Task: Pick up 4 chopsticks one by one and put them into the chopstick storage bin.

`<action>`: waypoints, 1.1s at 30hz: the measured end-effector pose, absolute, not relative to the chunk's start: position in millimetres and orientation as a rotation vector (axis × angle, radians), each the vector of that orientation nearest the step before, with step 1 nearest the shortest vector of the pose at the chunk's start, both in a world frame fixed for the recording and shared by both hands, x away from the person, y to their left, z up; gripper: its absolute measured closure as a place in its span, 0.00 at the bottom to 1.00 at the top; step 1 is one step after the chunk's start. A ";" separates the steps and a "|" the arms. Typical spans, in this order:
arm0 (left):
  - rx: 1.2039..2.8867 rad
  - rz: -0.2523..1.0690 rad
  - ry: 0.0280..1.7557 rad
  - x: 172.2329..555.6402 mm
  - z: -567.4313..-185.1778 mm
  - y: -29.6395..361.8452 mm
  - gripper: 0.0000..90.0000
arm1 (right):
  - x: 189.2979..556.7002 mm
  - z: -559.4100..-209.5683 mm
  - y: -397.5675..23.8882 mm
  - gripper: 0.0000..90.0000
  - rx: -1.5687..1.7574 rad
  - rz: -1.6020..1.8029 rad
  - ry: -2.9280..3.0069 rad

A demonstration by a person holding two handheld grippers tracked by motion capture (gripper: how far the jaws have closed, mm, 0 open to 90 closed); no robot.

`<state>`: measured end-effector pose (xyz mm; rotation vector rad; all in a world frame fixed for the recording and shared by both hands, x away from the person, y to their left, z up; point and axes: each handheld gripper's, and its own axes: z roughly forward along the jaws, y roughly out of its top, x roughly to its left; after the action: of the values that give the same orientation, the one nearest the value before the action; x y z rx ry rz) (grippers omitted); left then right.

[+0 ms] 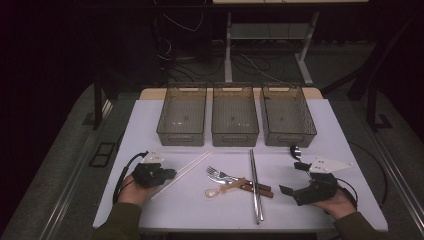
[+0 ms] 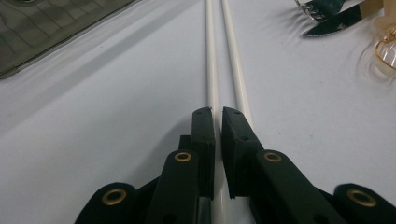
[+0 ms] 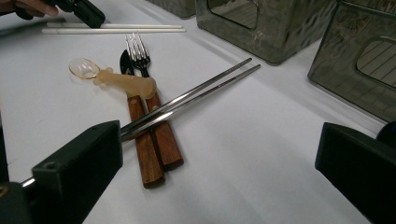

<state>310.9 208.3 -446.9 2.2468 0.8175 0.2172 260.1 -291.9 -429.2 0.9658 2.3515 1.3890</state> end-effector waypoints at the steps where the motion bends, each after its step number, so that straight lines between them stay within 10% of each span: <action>1: 2.243 0.212 0.821 311.0 -447.0 208.5 0.93 | 260.2 -429.2 -291.9 0.01 0.964 1.389 2.352; 33: 2.217 0.196 0.856 307.6 -431.1 205.4 0.94 | 263.4 -435.3 -287.2 0.01 0.981 1.345 2.387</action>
<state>307.6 205.4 -431.1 2.2165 0.8556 0.1963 263.4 -287.2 -435.3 0.9807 2.3870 1.3452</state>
